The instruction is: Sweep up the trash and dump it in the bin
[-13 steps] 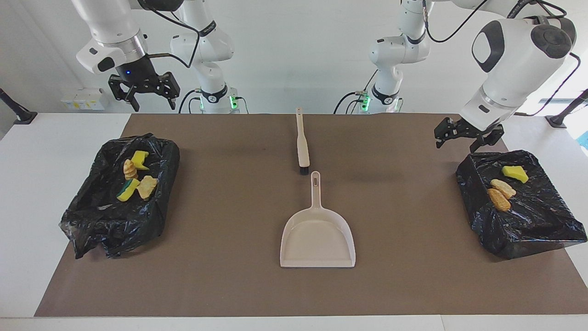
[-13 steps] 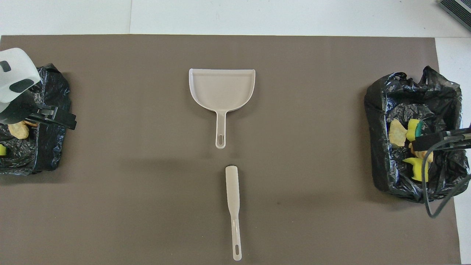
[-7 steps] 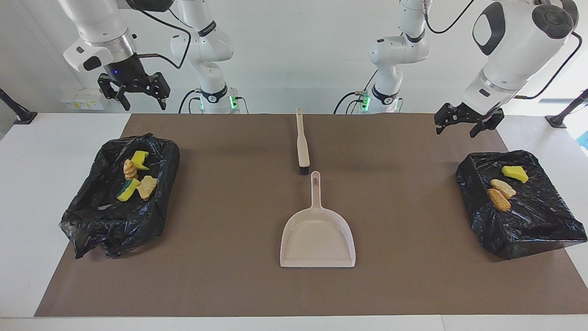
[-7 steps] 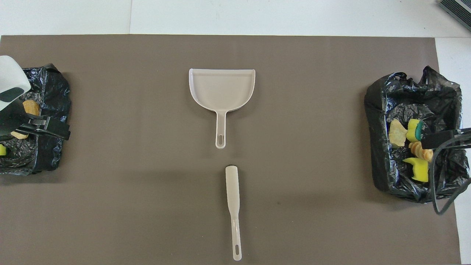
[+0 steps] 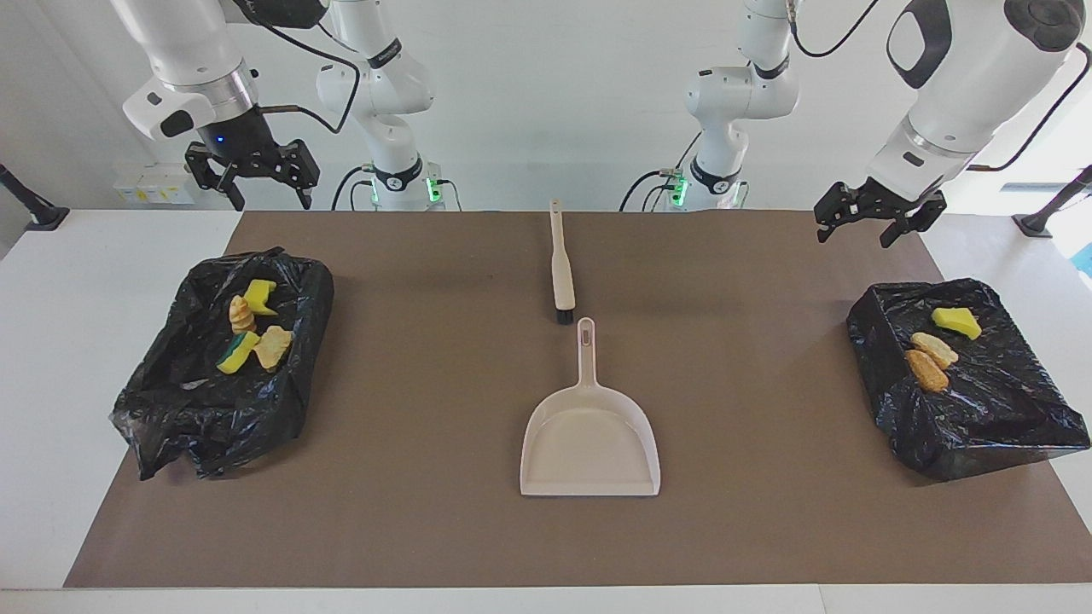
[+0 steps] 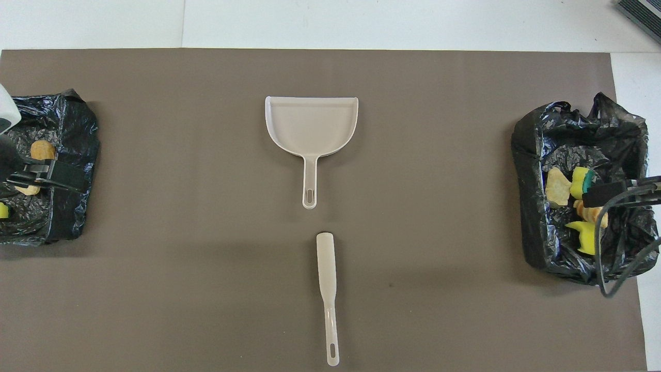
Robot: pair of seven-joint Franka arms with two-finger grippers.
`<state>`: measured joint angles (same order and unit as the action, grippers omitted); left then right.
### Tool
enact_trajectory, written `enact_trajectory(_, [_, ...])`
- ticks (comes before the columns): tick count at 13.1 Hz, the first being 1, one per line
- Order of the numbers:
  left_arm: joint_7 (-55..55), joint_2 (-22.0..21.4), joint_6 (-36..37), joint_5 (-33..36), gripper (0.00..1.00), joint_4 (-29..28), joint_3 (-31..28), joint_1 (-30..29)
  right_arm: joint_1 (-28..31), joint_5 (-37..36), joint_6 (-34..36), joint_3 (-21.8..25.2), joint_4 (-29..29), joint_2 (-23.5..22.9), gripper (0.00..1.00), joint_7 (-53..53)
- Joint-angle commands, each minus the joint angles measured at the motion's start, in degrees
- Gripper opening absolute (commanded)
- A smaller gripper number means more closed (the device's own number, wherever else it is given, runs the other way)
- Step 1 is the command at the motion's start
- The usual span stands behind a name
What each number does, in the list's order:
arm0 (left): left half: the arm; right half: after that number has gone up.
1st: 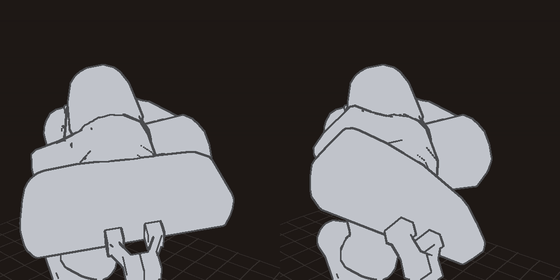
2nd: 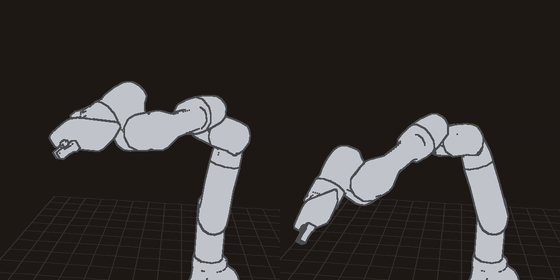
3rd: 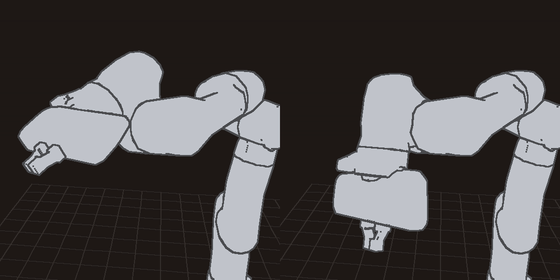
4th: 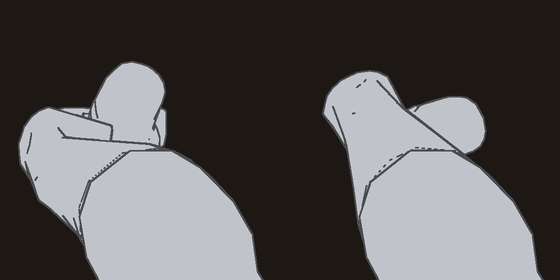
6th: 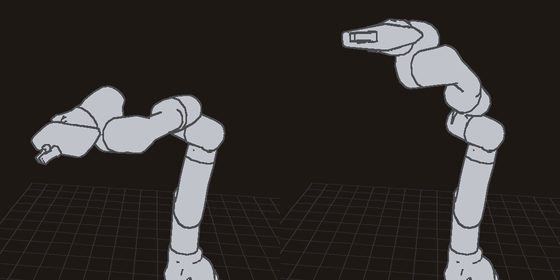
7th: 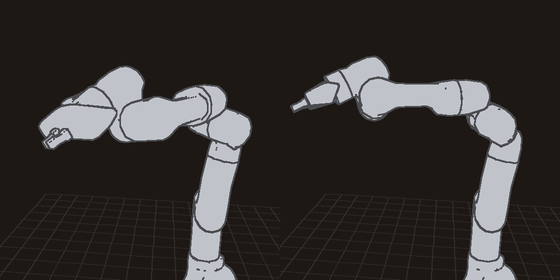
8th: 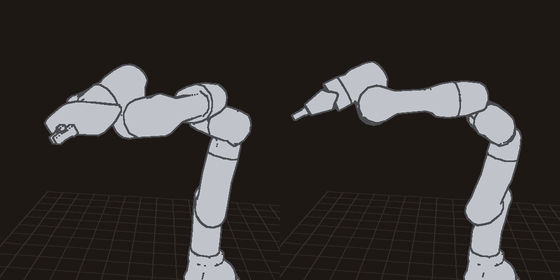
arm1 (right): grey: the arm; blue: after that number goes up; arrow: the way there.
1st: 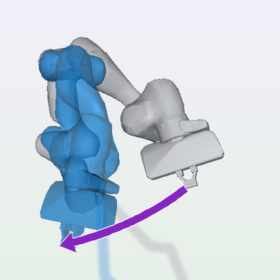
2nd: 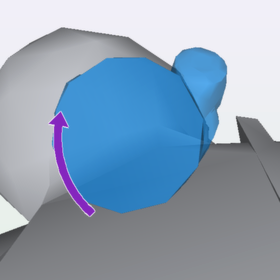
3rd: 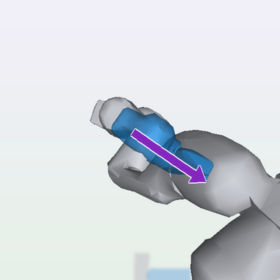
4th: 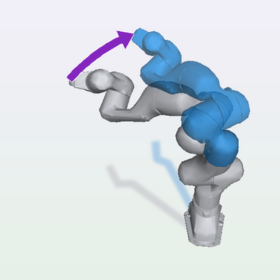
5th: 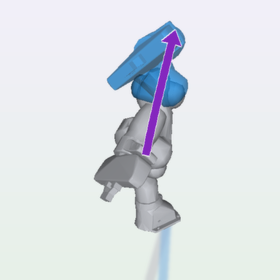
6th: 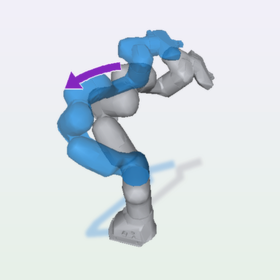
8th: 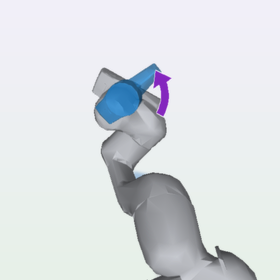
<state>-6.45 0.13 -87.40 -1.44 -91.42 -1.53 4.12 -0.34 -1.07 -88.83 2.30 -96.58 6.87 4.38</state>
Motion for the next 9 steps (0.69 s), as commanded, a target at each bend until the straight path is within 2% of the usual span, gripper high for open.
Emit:
enact_trajectory(1, [0.04, 0.13, -0.22, -1.11, 1.0, 1.25, -1.46, 1.16, 0.7, 1.68, 0.85, -0.02, -0.27, 0.33, 1.0, 1.33])
enact_trajectory(3, [-1.1, 0.4, -2.24, 0.12, 1.0, 1.33, -1.46, 1.16, 0.61, 0.98, 0.07, -0.02, -0.8, 0.51, 1.0, 1.33])
enact_trajectory(9, [-1.64, 0.31, -1.1, 1.35, 1.0, 1.33, -1.46, 1.25, 0.61, 0.81, -2.58, -0.02, -1.86, 0.69, 1.0, 1.42])
